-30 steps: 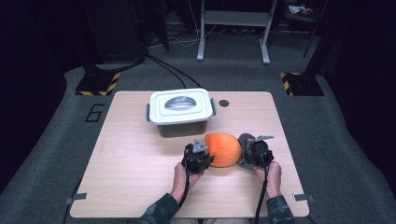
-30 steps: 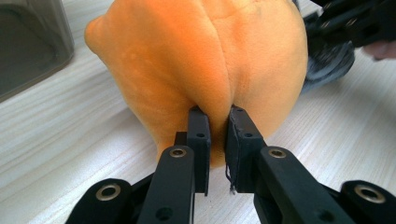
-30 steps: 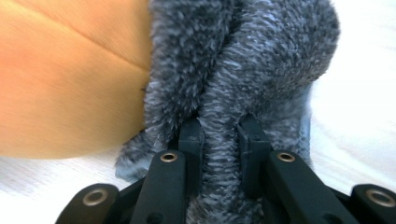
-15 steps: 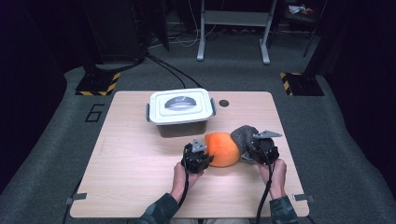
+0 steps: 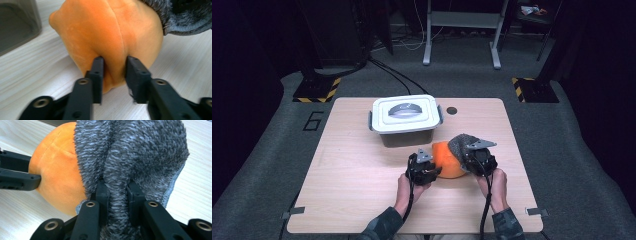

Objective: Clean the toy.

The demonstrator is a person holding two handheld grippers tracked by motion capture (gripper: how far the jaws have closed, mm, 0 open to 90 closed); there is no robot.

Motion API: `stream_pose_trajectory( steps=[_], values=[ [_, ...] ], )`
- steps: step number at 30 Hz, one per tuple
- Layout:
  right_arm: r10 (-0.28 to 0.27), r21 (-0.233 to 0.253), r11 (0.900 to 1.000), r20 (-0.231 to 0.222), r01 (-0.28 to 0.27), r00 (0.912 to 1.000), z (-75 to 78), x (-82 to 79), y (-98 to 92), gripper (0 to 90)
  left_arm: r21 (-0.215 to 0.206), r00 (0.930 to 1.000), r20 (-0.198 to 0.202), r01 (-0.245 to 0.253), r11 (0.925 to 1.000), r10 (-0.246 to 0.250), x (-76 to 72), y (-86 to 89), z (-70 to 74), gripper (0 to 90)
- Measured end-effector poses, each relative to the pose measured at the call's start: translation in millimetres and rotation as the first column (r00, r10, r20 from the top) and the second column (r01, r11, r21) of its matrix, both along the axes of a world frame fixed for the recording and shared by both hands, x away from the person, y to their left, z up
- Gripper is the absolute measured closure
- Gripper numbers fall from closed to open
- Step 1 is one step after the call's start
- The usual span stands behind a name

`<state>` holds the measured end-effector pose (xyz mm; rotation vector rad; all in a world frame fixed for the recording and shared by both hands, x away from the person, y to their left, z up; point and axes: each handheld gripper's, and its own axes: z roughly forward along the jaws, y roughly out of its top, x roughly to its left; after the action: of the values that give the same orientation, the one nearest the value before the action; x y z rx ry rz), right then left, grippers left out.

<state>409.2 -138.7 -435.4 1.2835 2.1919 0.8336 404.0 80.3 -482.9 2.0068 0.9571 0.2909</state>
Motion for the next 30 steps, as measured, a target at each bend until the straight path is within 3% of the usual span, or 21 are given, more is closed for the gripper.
stream_pose_trajectory(
  steps=[3,5,8,10,11,12,13,14,15,22,24,30],
  values=[
    [0.005,0.003,1.0,-0.005,-0.005,1.0,0.3,3.2,-0.8,75.2,0.051,0.9996,0.028,-0.006,0.9987,0.005,-3.7,-2.6,-0.6,53.0],
    [-0.006,0.007,1.0,-0.017,0.006,0.9998,0.9,4.3,-0.4,75.2,0.085,0.9988,0.047,-0.017,0.9962,0.013,-5.5,-5.9,-2.2,50.6],
    [0.003,0.006,1.0,-0.007,-0.003,1.0,0.5,5.8,-0.9,75.2,0.109,0.9974,0.069,-0.028,0.9936,0.021,-5.5,-10.1,-4.5,51.1],
    [0.003,0.012,1.0,-0.01,-0.003,0.9999,0.1,5.8,-1.3,75.2,0.118,0.9967,0.078,-0.032,0.9925,0.023,-4.5,-12.7,-7.1,55.8],
    [0.001,0.015,1.0,-0.01,0.0,0.9999,-0.3,5.3,-1.7,75.2,0.122,0.9963,0.083,-0.03,0.992,0.02,-4.0,-13.4,-7.6,64.0],
    [0.001,0.015,1.0,-0.01,0.0,0.9999,-0.3,5.3,-1.7,75.2,0.124,0.9965,0.083,-0.024,0.992,0.014,-3.7,-13.6,-7.4,64.0],
    [-0.005,0.019,1.0,-0.009,0.006,0.9999,-0.2,4.0,-3.0,75.2,0.117,0.9962,0.086,-0.022,0.9929,0.012,-3.6,-14.0,-7.3,74.1],
    [-0.005,0.019,1.0,-0.009,0.006,0.9999,-0.2,4.0,-3.0,75.2,0.118,0.9966,0.082,-0.016,0.9929,0.006,-2.9,-13.4,-6.7,74.1],
    [-0.009,0.025,1.0,0.002,0.009,1.0,1.7,2.9,-6.6,75.2,0.1,0.9966,0.082,-0.013,0.9949,0.004,-1.4,-13.8,-6.7,80.3],
    [-0.007,0.054,0.999,0.039,0.005,0.9992,12.6,-9.0,-15.1,75.2,0.062,0.9981,0.053,0.028,0.9977,-0.032,-1.9,-11.3,9.9,84.3],
    [0.004,0.071,0.997,0.04,-0.007,0.9992,17.7,-13.3,-14.7,75.1,0.025,0.999,0.026,0.034,0.9991,-0.035,-1.8,-9.2,14.5,84.2],
    [0.089,0.081,0.992,0.066,-0.094,0.9939,31.4,-21.6,4.2,75.1,0.016,0.9985,0.023,0.049,0.9987,-0.05,-4.9,-9.2,16.5,84.2]
  ],
)
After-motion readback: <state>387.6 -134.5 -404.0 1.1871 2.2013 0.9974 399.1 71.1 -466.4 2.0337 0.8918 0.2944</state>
